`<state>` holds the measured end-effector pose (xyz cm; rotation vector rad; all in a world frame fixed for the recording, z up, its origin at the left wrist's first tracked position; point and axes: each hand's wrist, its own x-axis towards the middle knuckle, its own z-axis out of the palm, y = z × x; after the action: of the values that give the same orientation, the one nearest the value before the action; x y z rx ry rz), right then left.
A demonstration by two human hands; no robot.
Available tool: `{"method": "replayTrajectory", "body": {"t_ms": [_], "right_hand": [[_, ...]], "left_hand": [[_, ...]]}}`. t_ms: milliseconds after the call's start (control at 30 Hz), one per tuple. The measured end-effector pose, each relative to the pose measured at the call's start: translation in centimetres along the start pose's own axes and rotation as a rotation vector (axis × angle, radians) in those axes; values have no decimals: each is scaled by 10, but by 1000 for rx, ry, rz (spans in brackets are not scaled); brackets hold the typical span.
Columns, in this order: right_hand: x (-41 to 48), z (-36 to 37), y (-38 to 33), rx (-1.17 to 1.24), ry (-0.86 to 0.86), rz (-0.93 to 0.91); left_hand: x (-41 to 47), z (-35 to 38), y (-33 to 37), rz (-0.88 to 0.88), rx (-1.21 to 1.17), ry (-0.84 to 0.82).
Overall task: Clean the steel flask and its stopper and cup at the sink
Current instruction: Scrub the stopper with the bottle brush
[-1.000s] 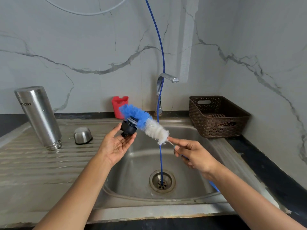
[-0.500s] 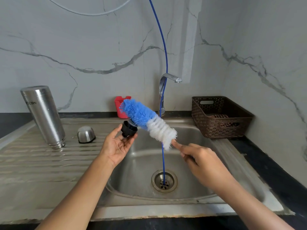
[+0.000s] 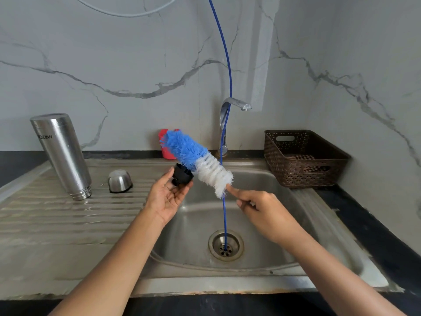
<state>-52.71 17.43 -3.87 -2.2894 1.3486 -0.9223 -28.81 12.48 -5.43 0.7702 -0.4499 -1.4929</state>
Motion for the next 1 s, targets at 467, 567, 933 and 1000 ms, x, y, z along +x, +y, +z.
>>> {"method": "replayTrajectory", "body": {"t_ms": [467, 567, 933, 1000], "right_hand": [[-17, -13, 4, 61, -122, 91], [-10, -7, -2, 13, 7, 69], [-9, -3, -20, -188, 29, 28], [-13, -1, -22, -219, 19, 8]], "left_hand": [[2, -8, 8, 72, -22, 18], [0, 0, 0, 19, 25, -13], [-1, 2, 0, 31, 50, 4], [0, 0, 3, 65, 26, 26]]}}
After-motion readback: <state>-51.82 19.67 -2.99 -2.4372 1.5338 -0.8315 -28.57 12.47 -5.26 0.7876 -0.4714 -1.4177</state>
